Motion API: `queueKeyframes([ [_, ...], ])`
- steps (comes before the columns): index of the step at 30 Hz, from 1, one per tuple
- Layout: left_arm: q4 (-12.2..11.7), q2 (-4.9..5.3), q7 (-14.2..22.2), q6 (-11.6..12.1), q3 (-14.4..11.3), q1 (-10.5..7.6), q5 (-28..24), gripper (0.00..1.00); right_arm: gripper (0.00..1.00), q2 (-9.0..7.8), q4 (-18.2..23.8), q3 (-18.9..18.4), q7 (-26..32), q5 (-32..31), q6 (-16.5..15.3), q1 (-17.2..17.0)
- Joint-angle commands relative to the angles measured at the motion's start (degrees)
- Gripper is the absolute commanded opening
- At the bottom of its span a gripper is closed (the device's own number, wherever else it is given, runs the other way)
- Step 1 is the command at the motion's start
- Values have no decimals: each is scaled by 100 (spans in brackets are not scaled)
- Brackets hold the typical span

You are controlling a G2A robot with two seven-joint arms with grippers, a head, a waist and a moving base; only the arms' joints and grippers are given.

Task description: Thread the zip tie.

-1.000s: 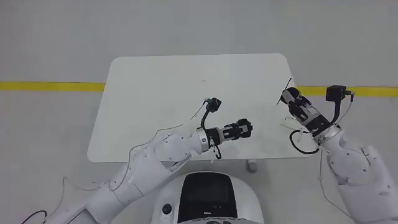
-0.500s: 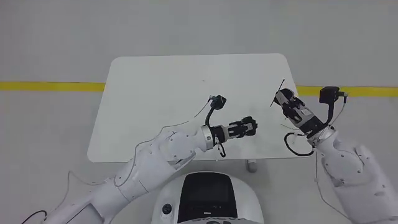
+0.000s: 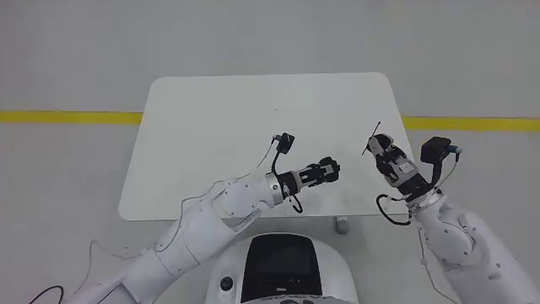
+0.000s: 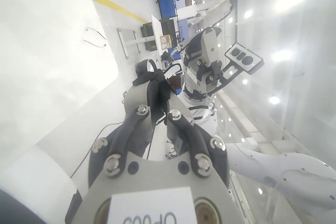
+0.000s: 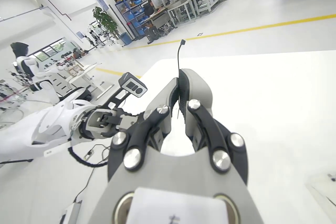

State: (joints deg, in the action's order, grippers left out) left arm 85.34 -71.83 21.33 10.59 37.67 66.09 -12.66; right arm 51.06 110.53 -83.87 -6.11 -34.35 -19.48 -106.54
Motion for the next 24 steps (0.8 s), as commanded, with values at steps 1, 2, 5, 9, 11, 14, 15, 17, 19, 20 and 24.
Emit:
queueKeyframes([
  [1, -33, -15, 0, -24, -19, -18, 23, 0, 0, -55, -38, 159, -323, -129, 0, -2],
  [2, -49, -22, -17, -36, -26, -35, 68, 0, 0, -93, -70, 254, -464, -194, 0, 13],
  [5, -26, -27, -88, 28, -21, -55, 175, 0, 0, -161, -80, 402, -746, -297, 0, 63],
  [9, -26, -27, -88, 28, -21, -55, 175, 0, 0, -161, -80, 402, -746, -297, 0, 63],
  [11, -26, -27, -88, 28, -21, -55, 175, 0, 0, -161, -80, 402, -746, -297, 0, 63],
  [14, -62, -30, -143, 22, -18, -5, 209, 0, 0, -155, -88, 407, -663, -369, 20, 92],
  [15, -84, -33, -113, 67, -13, 1, 173, 0, 0, -147, -94, 413, -656, -413, 4, 109],
  [17, -194, -37, 9, 253, 3, 11, 67, 0, 0, -129, -102, 503, -704, -466, 0, 116],
  [19, -295, -43, 36, 307, 23, 2, 28, 0, 0, -121, -126, 573, -767, -506, 0, 138],
  [20, -305, -43, 105, 411, 10, -13, 103, 0, 0, -119, -135, 638, -809, -528, 0, 144],
  [24, -464, -20, 254, 708, 59, -16, 255, 0, 0, -144, -214, 828, -824, -501, 0, 203],
])
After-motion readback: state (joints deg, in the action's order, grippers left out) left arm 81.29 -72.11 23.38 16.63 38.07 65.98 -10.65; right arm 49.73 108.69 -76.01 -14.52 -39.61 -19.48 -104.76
